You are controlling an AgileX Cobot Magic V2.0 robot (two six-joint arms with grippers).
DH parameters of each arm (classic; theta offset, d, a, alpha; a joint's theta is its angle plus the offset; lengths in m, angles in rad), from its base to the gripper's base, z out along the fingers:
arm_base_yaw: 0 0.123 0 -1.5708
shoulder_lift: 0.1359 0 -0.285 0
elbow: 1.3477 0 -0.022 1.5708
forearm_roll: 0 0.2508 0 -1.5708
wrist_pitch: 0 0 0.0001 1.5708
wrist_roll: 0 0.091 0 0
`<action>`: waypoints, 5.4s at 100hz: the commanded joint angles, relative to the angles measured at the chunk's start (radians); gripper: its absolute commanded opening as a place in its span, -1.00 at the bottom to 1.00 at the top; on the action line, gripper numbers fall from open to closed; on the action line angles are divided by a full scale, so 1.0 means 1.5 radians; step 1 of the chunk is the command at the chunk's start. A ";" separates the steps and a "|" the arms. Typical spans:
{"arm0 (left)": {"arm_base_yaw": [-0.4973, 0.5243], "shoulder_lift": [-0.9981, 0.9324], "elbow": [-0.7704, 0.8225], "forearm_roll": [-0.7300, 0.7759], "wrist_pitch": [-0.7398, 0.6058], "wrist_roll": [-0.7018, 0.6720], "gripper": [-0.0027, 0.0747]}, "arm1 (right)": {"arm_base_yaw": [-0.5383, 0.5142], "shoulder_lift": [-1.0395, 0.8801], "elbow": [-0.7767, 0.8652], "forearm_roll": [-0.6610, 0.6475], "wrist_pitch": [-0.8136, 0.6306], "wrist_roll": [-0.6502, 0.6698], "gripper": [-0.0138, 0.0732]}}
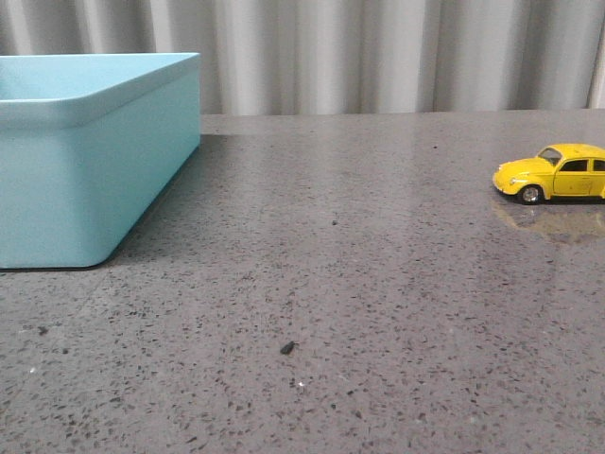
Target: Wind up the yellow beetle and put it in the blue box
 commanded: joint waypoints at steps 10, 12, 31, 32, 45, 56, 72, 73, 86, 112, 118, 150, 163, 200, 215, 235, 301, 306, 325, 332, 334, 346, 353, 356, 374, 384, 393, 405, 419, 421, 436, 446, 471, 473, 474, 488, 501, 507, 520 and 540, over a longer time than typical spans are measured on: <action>0.002 -0.022 0.017 -0.053 -0.051 0.000 -0.99 | -0.002 0.011 0.014 0.052 -0.048 0.000 -0.78; 0.002 -0.022 0.017 -0.053 -0.051 0.000 -0.99 | -0.002 0.015 0.014 0.054 -0.048 0.000 -0.78; 0.002 -0.022 0.017 -0.130 -0.051 0.000 -0.99 | -0.002 0.078 0.014 0.089 -0.073 0.000 -0.78; 0.002 -0.022 0.017 -0.131 -0.051 0.000 -0.99 | -0.002 0.084 0.014 0.089 -0.077 0.000 -0.78; 0.002 -0.022 0.017 -0.141 -0.051 0.000 -0.99 | -0.002 0.152 0.014 0.091 -0.153 0.000 -0.78; 0.002 -0.022 0.017 -0.141 -0.051 0.000 -0.99 | -0.002 0.211 0.014 0.137 -0.223 0.000 -0.78; 0.002 -0.022 0.017 -0.144 -0.051 0.000 -0.99 | -0.002 0.255 0.014 0.309 -0.282 0.000 -0.78; 0.002 -0.022 0.017 -0.144 -0.051 0.000 -0.99 | -0.002 0.255 0.014 0.315 -0.283 0.000 -0.78; 0.002 -0.022 0.017 -0.193 -0.077 0.000 -0.99 | -0.002 0.256 0.007 0.354 -0.290 0.000 -0.78; 0.002 -0.022 0.010 -0.398 -0.078 0.000 -0.99 | -0.002 0.257 -0.109 0.289 -0.170 -0.001 -0.78; 0.002 -0.022 -0.006 -0.398 -0.030 0.000 -0.99 | -0.002 0.258 -0.155 0.249 -0.099 -0.001 -0.78; 0.002 0.021 -0.161 -0.395 0.178 0.067 -0.99 | -0.002 0.260 -0.380 0.084 0.212 -0.001 -0.78; 0.002 0.074 -0.234 -0.398 0.246 0.176 -0.99 | -0.002 0.271 -0.445 0.003 0.311 -0.001 -0.78; -0.119 0.190 -0.284 -0.599 0.271 0.441 -0.99 | -0.002 0.312 -0.530 -0.136 0.438 0.102 -0.78; -0.162 0.225 -0.284 -0.622 0.243 0.456 -0.99 | -0.002 0.312 -0.530 -0.135 0.398 0.102 -0.78; -0.173 0.228 -0.284 -0.633 0.241 0.456 -0.93 | -0.002 0.312 -0.530 -0.107 0.337 0.102 -0.78; -0.173 0.228 -0.284 -0.730 0.331 0.631 -0.31 | 0.000 0.351 -0.577 -0.321 0.555 0.216 -0.77; -0.173 0.228 -0.284 -0.729 0.331 0.631 -0.31 | 0.000 0.351 -0.585 -0.359 0.585 0.235 -0.77; -0.173 0.230 -0.284 -0.729 0.316 0.660 -0.31 | 0.001 0.349 -0.597 -0.378 0.589 0.304 -0.77; -0.173 0.230 -0.284 -0.730 0.300 0.660 -0.31 | 0.001 0.349 -0.597 -0.371 0.555 0.304 -0.77; -0.173 0.230 -0.284 -0.730 0.295 0.660 -0.31 | 0.001 0.349 -0.597 -0.369 0.544 0.304 -0.77; -0.173 0.230 -0.284 -0.730 0.287 0.660 -0.31 | 0.001 0.349 -0.597 -0.368 0.503 0.304 -0.77; -0.173 0.230 -0.284 -0.730 0.292 0.660 -0.31 | 0.001 0.349 -0.597 -0.367 0.495 0.304 -0.77; -0.173 0.230 -0.284 -0.730 0.293 0.660 -0.31 | 0.001 0.349 -0.597 -0.367 0.494 0.304 -0.77; -0.173 0.230 -0.284 -0.730 0.307 0.660 -0.31 | 0.001 0.349 -0.597 -0.367 0.486 0.304 -0.77; -0.173 0.230 -0.284 -0.730 0.307 0.660 -0.31 | 0.001 0.349 -0.597 -0.367 0.486 0.304 -0.77; -0.173 0.230 -0.284 -0.730 0.307 0.660 -0.31 | 0.001 0.349 -0.597 -0.366 0.486 0.304 -0.77; -0.173 0.230 -0.284 -0.730 0.307 0.660 -0.31 | 0.001 0.349 -0.597 -0.352 0.488 0.304 -0.77; -0.173 0.230 -0.284 -0.761 0.278 0.660 -0.31 | 0.001 0.333 -0.593 -0.334 0.475 0.304 -0.77; -0.173 0.230 -0.284 -0.770 0.278 0.660 -0.31 | 0.001 0.327 -0.590 -0.333 0.469 0.304 -0.77; -0.173 0.230 -0.282 -0.781 0.294 0.660 -0.31 | 0.001 0.281 -0.567 -0.326 0.412 0.304 -0.77; -0.173 0.230 -0.280 -0.781 0.306 0.660 -0.31 | 0.001 0.257 -0.561 -0.326 0.398 0.304 -0.78; -0.173 0.230 -0.277 -0.782 0.311 0.660 -0.98 | 0.001 0.249 -0.561 -0.326 0.409 0.304 -0.78; -0.173 0.230 -0.277 -0.780 0.312 0.662 -0.98 | 0.001 0.249 -0.561 -0.326 0.409 0.304 -0.78; -0.173 0.230 -0.277 -0.778 0.312 0.664 -0.98 | 0.001 0.249 -0.561 -0.326 0.409 0.304 -0.78; -0.173 0.230 -0.277 -0.770 0.312 0.665 -0.99 | 0.001 0.249 -0.561 -0.326 0.408 0.304 -0.78; -0.173 0.230 -0.277 -0.770 0.313 0.665 -0.99 | 0.001 0.249 -0.561 -0.326 0.406 0.304 -0.78; -0.173 0.230 -0.277 -0.770 0.313 0.665 -0.99 | 0.001 0.249 -0.561 -0.326 0.400 0.304 -0.78; -0.173 0.230 -0.277 -0.770 0.313 0.665 -0.99 | 0.001 0.249 -0.561 -0.326 0.398 0.304 -0.78; -0.173 0.230 -0.277 -0.770 0.313 0.665 -0.99 | 0.001 0.249 -0.561 -0.326 0.397 0.304 -0.78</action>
